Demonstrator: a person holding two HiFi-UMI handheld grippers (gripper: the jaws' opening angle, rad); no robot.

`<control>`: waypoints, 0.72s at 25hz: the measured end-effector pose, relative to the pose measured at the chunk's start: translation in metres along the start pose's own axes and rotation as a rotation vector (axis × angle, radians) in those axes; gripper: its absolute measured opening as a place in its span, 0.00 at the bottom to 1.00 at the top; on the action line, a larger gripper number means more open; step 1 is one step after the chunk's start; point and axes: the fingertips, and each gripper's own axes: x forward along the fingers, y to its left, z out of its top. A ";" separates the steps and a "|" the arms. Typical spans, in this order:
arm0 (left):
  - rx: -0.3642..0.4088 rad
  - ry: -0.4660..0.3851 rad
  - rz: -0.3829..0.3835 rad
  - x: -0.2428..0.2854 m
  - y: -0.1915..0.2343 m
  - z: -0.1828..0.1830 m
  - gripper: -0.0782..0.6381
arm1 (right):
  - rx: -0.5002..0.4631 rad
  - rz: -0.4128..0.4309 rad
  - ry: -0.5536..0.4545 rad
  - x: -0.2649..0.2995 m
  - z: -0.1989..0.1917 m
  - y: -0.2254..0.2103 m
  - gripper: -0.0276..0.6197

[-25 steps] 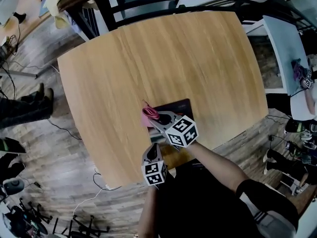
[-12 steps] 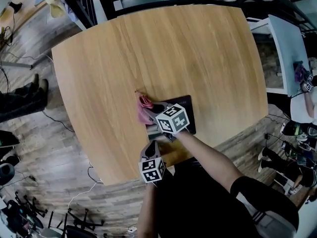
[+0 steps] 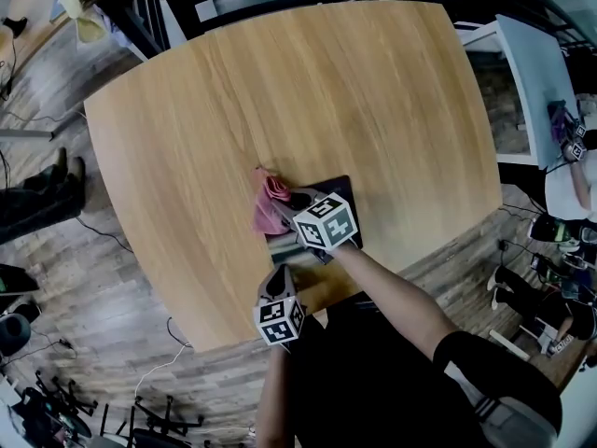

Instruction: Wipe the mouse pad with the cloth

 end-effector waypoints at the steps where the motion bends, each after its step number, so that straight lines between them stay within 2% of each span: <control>1: 0.004 -0.001 0.002 0.000 0.000 0.000 0.14 | -0.001 -0.006 -0.002 -0.003 -0.001 -0.003 0.14; 6: -0.010 -0.006 -0.001 0.000 0.000 0.001 0.14 | 0.017 -0.035 -0.016 -0.016 -0.003 -0.020 0.14; 14: 0.018 -0.008 0.012 0.003 0.002 0.002 0.14 | 0.060 -0.089 -0.047 -0.040 -0.008 -0.055 0.14; 18: 0.067 -0.002 0.011 0.001 -0.001 0.000 0.14 | 0.083 -0.129 -0.065 -0.062 -0.013 -0.076 0.14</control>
